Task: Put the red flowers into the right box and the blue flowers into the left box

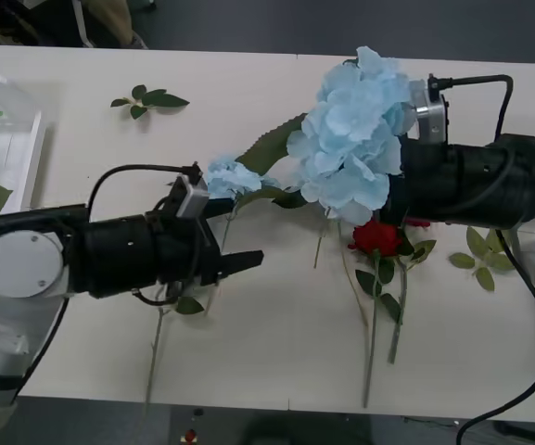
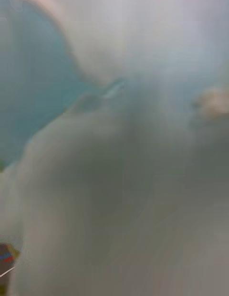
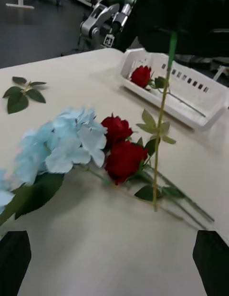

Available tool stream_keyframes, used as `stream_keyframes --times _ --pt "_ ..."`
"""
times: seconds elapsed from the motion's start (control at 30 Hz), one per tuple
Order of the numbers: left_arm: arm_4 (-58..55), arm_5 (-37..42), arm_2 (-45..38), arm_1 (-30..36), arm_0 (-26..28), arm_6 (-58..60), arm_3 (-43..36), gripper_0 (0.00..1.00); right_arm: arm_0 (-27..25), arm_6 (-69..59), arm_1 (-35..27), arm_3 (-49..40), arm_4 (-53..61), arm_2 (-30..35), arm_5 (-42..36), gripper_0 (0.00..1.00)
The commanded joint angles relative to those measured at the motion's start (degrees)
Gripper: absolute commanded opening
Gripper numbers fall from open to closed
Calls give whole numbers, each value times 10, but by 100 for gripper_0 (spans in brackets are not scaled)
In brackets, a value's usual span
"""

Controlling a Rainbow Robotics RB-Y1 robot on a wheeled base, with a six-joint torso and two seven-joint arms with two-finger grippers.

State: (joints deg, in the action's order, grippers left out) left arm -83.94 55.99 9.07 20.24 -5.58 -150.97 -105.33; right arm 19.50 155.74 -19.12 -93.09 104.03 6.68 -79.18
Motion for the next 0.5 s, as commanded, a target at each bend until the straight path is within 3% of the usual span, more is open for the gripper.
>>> stream_keyframes --times 0.03,0.23,0.27,0.3,0.33,0.37,0.5 --pt "-16 -61 54 -9 -33 -40 19 100 19 -7 -4 -16 7 -24 18 0" --pt "-16 -100 97 -14 -68 -40 44 100 22 -7 -4 -16 -3 -31 32 0" --pt "-16 -103 103 -14 -73 -40 47 94 24 -7 -4 -16 -7 -31 32 0" --pt "-16 -105 105 -14 -74 -40 48 74 24 -7 -4 -15 -9 -31 32 0" --pt "-16 -106 110 -14 -76 -40 49 17 25 -7 -4 -15 -12 -31 32 0" --pt "-16 -108 113 -14 -76 -40 50 0 26 -7 -4 -15 -12 -31 33 0" --pt "-16 -108 115 -14 -79 -40 53 0 26 -7 -4 -14 -12 -31 33 0"
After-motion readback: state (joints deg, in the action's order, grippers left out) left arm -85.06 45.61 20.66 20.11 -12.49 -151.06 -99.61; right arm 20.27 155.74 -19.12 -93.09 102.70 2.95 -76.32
